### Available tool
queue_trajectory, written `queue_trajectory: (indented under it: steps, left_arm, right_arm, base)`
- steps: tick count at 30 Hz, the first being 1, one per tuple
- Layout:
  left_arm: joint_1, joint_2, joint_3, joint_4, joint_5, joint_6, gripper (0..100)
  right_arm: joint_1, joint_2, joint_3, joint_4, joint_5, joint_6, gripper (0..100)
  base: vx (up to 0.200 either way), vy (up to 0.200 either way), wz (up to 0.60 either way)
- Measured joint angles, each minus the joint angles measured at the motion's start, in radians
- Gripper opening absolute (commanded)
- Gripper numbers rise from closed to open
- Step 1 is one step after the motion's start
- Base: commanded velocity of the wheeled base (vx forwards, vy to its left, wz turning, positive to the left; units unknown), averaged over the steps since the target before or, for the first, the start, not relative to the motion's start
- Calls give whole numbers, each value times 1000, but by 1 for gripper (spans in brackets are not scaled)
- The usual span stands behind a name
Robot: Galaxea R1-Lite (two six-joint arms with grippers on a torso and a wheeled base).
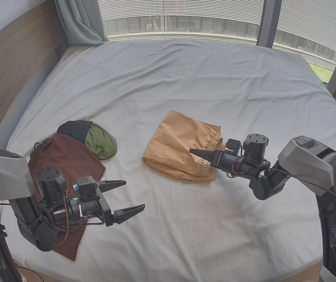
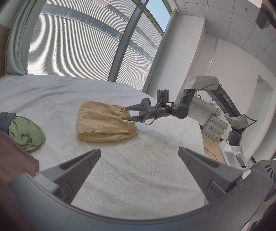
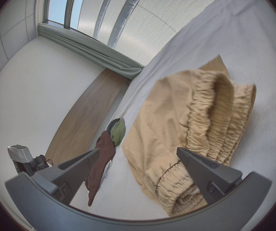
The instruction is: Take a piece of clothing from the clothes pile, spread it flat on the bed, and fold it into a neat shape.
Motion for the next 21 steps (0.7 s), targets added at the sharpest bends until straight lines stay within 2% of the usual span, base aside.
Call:
queue_trajectory:
  steps: [7,15,21]
  left_arm:
    - [-25,-30,0,0,-3,-3,100]
    - [-108,-121,45,0,-23,6,100]
    - [-175,-211,86,0,-25,4,100]
  right_arm:
    - [-1,-190,201,-62,-14,-66,100]
    - [14,-491,538,-94,-108,-217,100]
    - [27,-761,758,-103,-144,-296,100]
  base:
    - [0,0,0]
    - [0,0,0]
    - [0,0,0]
